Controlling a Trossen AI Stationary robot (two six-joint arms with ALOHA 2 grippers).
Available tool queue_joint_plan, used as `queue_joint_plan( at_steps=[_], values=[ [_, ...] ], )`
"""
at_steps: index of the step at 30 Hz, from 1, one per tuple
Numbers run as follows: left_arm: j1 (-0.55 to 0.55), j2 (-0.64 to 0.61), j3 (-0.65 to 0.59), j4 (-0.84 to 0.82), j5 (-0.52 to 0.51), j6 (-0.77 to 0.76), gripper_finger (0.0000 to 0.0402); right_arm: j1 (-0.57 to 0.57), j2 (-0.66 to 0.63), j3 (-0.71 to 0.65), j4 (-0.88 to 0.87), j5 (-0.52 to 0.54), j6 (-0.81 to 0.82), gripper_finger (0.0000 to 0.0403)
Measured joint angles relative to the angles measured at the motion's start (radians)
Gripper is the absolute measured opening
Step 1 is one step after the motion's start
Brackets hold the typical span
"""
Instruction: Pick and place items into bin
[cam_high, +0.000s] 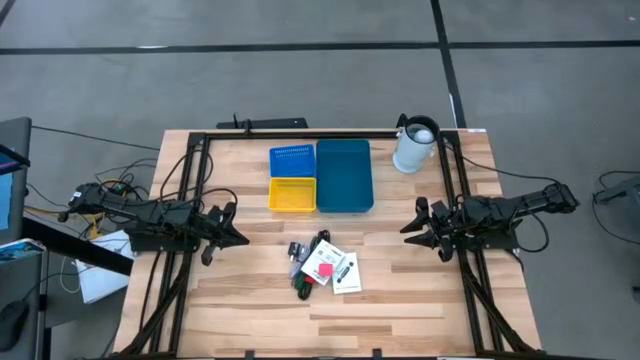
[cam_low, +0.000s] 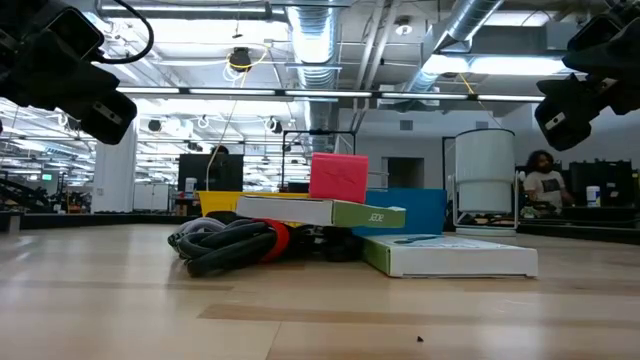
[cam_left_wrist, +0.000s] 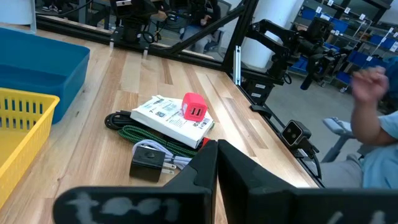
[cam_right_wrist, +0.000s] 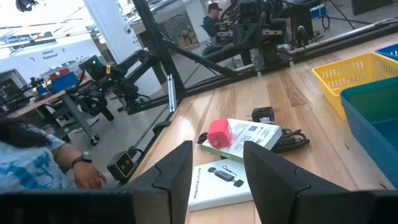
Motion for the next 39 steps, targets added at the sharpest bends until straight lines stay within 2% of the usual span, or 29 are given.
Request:
queue_joint_plan(
  at_steps=[15,22,28,32,35,39],
  values=[
    [0.0,0.0,0.0,0.0,0.0,0.0,0.0,0.0,0.0,0.0,0.0,0.004,-0.007,0.0137],
    [0.0,0.0,0.0,0.0,0.0,0.0,0.0,-0.003,0.0,0.0,0.021,0.119,-0.137,0.0138],
    [0.0,0.0,0.0,0.0,0.0,0.0,0.0,-0.003,0.0,0.0,0.155,0.168,-0.201,0.0138],
    [0.0,0.0,0.0,0.0,0.0,0.0,0.0,-0.009,0.002,0.0,0.276,0.267,-0.275,0.0138],
    [0.0,0.0,0.0,0.0,0.0,0.0,0.0,-0.014,0.005,0.0,0.332,0.287,-0.305,0.014],
    [0.0,0.0,0.0,0.0,0.0,0.0,0.0,-0.012,0.064,0.0,0.382,0.323,-0.373,0.0152]
  ],
)
